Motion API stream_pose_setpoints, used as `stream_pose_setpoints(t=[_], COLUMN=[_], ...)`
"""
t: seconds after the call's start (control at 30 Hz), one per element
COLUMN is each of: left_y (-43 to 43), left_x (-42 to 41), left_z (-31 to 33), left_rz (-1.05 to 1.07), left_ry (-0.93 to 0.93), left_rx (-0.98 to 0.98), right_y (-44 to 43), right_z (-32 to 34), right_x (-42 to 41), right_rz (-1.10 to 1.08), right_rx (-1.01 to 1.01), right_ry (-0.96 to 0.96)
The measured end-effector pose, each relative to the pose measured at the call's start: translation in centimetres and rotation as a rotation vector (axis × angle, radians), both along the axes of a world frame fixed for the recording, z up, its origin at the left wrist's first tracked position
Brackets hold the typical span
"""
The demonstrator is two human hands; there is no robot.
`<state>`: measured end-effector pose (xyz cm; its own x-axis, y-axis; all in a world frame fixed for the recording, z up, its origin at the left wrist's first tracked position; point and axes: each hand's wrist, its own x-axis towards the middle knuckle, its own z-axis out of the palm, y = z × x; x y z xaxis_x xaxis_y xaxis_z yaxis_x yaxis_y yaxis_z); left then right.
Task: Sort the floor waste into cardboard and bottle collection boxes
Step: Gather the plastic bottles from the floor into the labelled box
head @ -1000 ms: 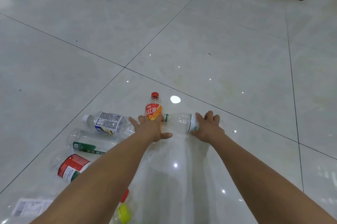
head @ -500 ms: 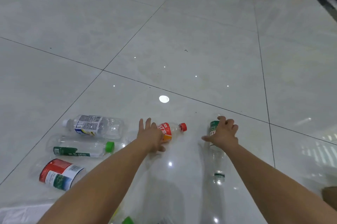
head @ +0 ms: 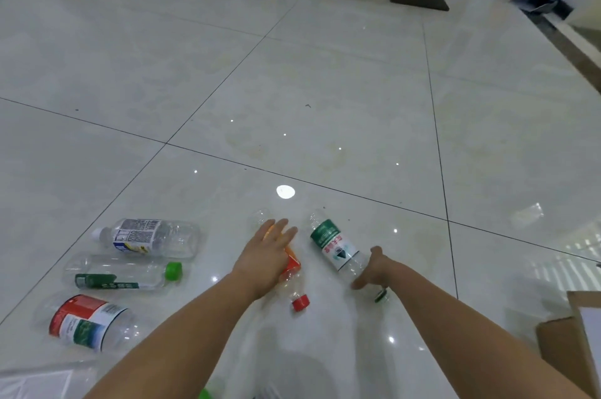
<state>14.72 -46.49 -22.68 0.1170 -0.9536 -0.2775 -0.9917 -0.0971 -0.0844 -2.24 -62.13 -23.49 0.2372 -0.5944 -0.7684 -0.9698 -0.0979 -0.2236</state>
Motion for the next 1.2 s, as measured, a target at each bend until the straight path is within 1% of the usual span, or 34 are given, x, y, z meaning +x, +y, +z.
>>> stream_pose_setpoints(t=[0.03,0.1,0.13,0.17,0.23,0.3,0.33,0.37,0.43,0.57,0.67,0.77,0.83,0.9,0.97,1.0,1.1,1.2], left_y=[-0.1,-0.5,-0.8,-1.1,-1.7,-1.8,-1.8,-1.8,-1.8,-2.1,-2.4,-3.1,-4.3,-6.3,-8.8,-10.2,-14.2,-17.1], left_x=[-1.1,-3.2,-4.0,-4.7,-5.7,-6.4,-6.8,-7.2,-7.8,-8.0,-8.1,-8.1,-8.3,-8.7,-9.4,-10.1,-14.3,-22.5], left_z=[-0.1,0.1,0.1,-0.2,-1.4,-3.1,-3.8,-4.5,-5.3,-4.4,-2.7,-0.6,1.1,3.1,5.5,6.8,11.4,15.2], left_rz=[0.177,0.634,0.863,1.081,1.437,1.637,1.672,1.683,1.664,1.592,1.525,1.443,1.388,1.343,1.229,1.155,0.904,0.623], left_ry=[0.007,0.093,0.205,0.351,0.648,0.946,1.074,1.149,1.212,1.429,1.499,1.599,1.624,1.642,1.604,1.566,1.483,1.446], left_rx=[-0.125,-0.327,-0.317,-0.263,-0.151,-0.155,-0.176,-0.178,-0.135,-0.103,-0.046,-0.069,-0.082,-0.121,-0.161,-0.164,-0.121,-0.017], right_y=[0.2,0.5,0.6,0.8,1.2,1.7,1.9,2.2,3.1,4.4,4.5,3.7,2.8,1.3,-0.1,-0.7,-2.6,-3.2], right_z=[0.1,0.0,-0.1,-0.1,0.1,0.4,0.6,0.6,0.5,0.2,1.0,2.7,4.4,6.4,8.4,9.4,12.9,17.4], right_x=[0.1,0.3,0.4,0.5,0.7,0.7,0.6,0.5,0.5,1.2,1.1,1.1,1.0,0.7,0.0,-0.7,-5.3,-14.6], right_rz=[0.003,0.016,0.027,0.051,0.110,0.115,0.098,0.088,0.039,-0.144,-0.356,-0.567,-0.701,-0.844,-1.011,-1.092,-1.294,-1.465], right_rx=[0.027,0.055,0.066,0.070,0.089,0.111,0.128,0.156,0.236,0.343,0.408,0.452,0.460,0.448,0.453,0.420,0.206,0.013], right_ry=[0.007,0.037,0.050,0.058,0.069,0.051,0.033,0.022,-0.001,-0.004,-0.047,-0.187,-0.283,-0.407,-0.581,-0.689,-0.900,-1.070])
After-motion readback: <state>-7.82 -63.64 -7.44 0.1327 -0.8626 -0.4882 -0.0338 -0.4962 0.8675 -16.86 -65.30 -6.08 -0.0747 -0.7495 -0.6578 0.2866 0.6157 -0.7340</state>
